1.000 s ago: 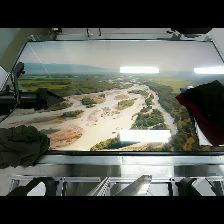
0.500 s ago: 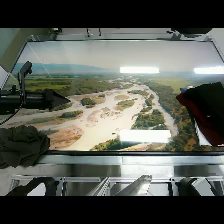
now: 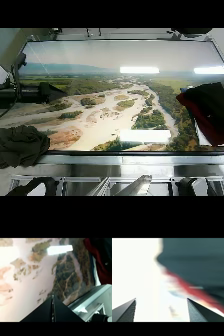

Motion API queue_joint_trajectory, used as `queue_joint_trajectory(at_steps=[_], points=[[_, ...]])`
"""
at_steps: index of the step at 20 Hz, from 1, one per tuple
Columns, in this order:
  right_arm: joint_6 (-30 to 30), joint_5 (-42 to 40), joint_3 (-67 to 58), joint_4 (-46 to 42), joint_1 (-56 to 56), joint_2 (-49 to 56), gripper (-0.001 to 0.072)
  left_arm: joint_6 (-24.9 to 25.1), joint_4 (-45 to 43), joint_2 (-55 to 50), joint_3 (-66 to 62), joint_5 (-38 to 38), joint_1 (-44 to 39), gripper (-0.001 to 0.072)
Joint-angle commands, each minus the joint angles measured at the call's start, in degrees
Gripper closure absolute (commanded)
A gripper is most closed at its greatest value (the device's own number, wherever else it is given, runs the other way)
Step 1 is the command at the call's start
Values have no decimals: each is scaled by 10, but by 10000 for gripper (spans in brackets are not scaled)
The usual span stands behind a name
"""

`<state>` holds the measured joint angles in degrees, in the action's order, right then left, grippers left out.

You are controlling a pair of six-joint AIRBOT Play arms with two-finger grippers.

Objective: Fold the shirts.

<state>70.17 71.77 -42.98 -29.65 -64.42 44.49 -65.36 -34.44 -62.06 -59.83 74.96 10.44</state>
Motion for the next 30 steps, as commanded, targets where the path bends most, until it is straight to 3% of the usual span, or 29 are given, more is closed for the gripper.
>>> queue_joint_trajectory(at_steps=[1, 4, 7, 10, 11, 12, 13, 20, 30], points=[[-13, 71, -6, 165, 24, -46, 5, 0, 0, 0, -68, 25, 0, 691], [-12, 86, -6, 175, 63, -76, 6, -8, 1, 0, -118, 53, -1, 691], [-58, 82, -5, 196, 119, -92, 5, -23, 1, 1, -147, 76, -1, 692], [-83, 34, -5, 196, 231, -77, 8, -43, 2, 3, -132, 75, -1, 691], [-84, 11, -5, 196, 285, -63, 50, -43, 2, 11, -113, 73, -1, 691], [-90, -16, -5, 196, 345, -46, 410, -43, 2, 22, -88, 73, -1, 691], [-88, -40, -5, 194, 402, -27, 680, -43, 2, 40, -54, 71, -1, 690], [-124, -179, -5, 195, 725, 129, 670, -43, -1, 185, 175, 66, 0, 690], [-123, -152, -4, 195, 738, 174, 670, -41, 0, 166, 217, 73, 0, 692]])
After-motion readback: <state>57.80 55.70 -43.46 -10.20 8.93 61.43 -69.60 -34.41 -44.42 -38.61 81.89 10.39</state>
